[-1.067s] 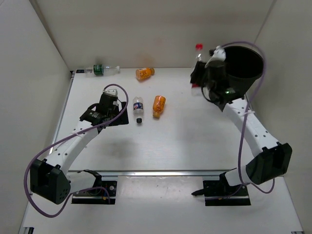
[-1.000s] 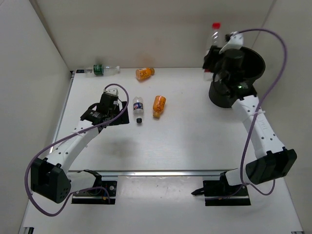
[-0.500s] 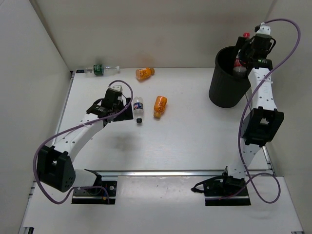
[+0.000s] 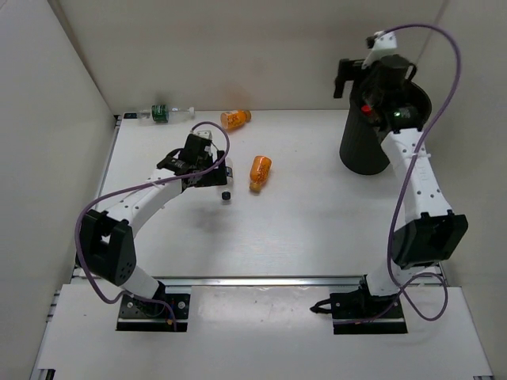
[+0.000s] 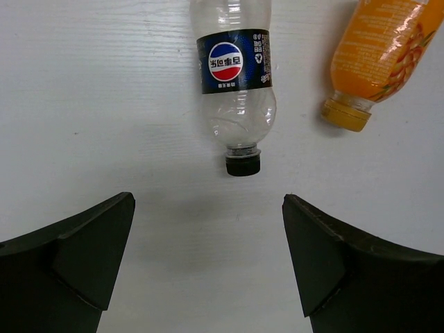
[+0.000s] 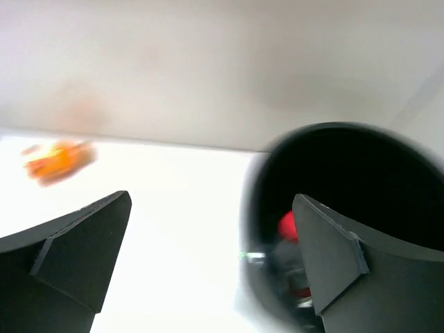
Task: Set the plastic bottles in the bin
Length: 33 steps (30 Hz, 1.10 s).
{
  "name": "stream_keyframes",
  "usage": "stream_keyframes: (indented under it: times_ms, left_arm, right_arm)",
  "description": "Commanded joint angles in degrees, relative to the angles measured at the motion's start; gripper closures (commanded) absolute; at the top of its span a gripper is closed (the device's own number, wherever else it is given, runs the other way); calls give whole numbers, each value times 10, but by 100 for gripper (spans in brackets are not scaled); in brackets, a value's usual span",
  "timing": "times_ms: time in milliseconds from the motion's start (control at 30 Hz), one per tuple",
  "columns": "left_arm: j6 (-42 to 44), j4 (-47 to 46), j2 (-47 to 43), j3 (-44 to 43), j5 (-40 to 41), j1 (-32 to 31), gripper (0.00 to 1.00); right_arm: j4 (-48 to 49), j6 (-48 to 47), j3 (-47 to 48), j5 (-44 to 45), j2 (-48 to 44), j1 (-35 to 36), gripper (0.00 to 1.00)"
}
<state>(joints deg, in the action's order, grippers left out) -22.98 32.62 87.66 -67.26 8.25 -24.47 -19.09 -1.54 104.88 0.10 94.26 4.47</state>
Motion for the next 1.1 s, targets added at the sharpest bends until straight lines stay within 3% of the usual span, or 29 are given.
stream_keyframes:
  times_ms: [0, 100, 400, 667, 900, 933, 1067]
  left_arm:
    - [-4, -8, -12, -22, 1, 0, 2]
    - [3, -4, -32, -9, 4, 10, 1]
    - [1, 30, -143, 76, 15, 69, 2]
    - [1, 68, -220, 113, 65, 101, 1]
    - [-2, 72, -225, 112, 62, 108, 2]
    - [2, 70, -225, 110, 63, 103, 1]
    - [-8, 59, -214, 106, 56, 103, 1]
  right_arm:
    - [28, -8, -86, -3, -17, 83, 1]
    - [43, 6, -144, 27, -14, 174, 1]
    - [110, 171, -216, -26, 78, 248, 1]
    - [55, 232, -121, -3, 230, 259, 1]
    - [41, 258, -99, 28, 273, 280, 2]
    - [40, 260, -98, 35, 278, 283, 5]
    - [33, 264, -95, 39, 268, 283, 49]
